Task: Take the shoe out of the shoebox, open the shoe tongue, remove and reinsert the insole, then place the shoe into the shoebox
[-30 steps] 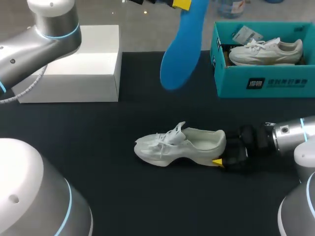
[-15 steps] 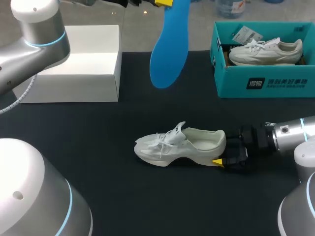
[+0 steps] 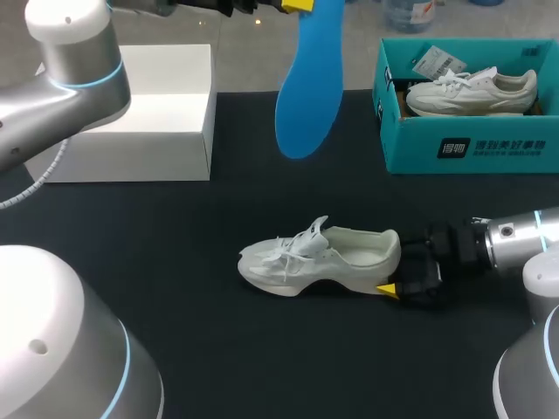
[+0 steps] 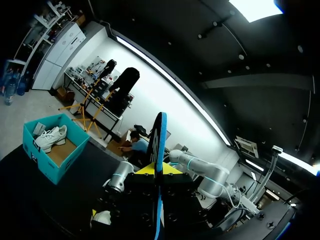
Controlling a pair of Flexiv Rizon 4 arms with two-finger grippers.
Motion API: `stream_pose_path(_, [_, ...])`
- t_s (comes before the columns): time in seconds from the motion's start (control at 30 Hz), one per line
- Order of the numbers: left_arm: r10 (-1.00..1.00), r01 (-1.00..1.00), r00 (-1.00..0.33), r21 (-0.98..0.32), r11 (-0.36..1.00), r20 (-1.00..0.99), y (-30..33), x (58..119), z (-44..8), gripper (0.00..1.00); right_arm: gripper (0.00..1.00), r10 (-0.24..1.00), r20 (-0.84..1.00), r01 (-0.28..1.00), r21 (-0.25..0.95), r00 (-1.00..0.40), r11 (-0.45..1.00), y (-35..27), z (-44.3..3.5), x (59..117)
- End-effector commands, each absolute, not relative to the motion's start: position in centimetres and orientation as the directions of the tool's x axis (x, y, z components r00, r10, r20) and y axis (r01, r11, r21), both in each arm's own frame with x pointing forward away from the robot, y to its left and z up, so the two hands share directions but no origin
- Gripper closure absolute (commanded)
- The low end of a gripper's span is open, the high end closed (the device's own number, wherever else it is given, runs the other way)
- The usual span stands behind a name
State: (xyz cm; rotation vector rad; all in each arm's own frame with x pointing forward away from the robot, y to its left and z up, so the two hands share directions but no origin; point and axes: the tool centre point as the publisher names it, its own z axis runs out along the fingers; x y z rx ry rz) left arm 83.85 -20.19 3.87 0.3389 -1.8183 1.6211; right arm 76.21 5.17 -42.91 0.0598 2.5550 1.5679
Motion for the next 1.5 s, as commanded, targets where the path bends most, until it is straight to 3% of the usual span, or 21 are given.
stream_pose_path(0.03, [0.235,-0.596,-0.743,-0.779,0.194,0.627,-20.2,83.9,3.8,1.00,0.00,0.120,-0.113,-0.046,0.887,-0.986,0.460,3.9,-41.8,75.2])
stream_pose_path(0.37, [0.235,-0.596,-0.743,-0.779,0.194,0.627,-20.2,83.9,3.8,1.00,0.00,0.118,-0.070,0.017,0.792,-0.990,0.611,1.1,-37.2,73.4])
stream_pose_path(0.67, [0.235,-0.596,-0.743,-0.779,0.194,0.627,-20.2,83.9,3.8,1.00,0.00,0.081,-0.007,0.063,0.564,-0.997,0.823,1.8,-33.2,74.0])
stream_pose_path(0.9, [0.235,-0.596,-0.743,-0.779,0.194,0.627,-20.2,83.9,3.8,1.00,0.00,0.057,0.005,0.054,0.413,-0.998,0.909,2.9,-31.7,74.9])
stream_pose_path(1.5, [0.235,-0.596,-0.743,-0.779,0.194,0.627,-20.2,83.9,3.8,1.00,0.00,0.082,-0.055,0.060,0.322,-0.995,0.945,2.5,-29.6,73.8])
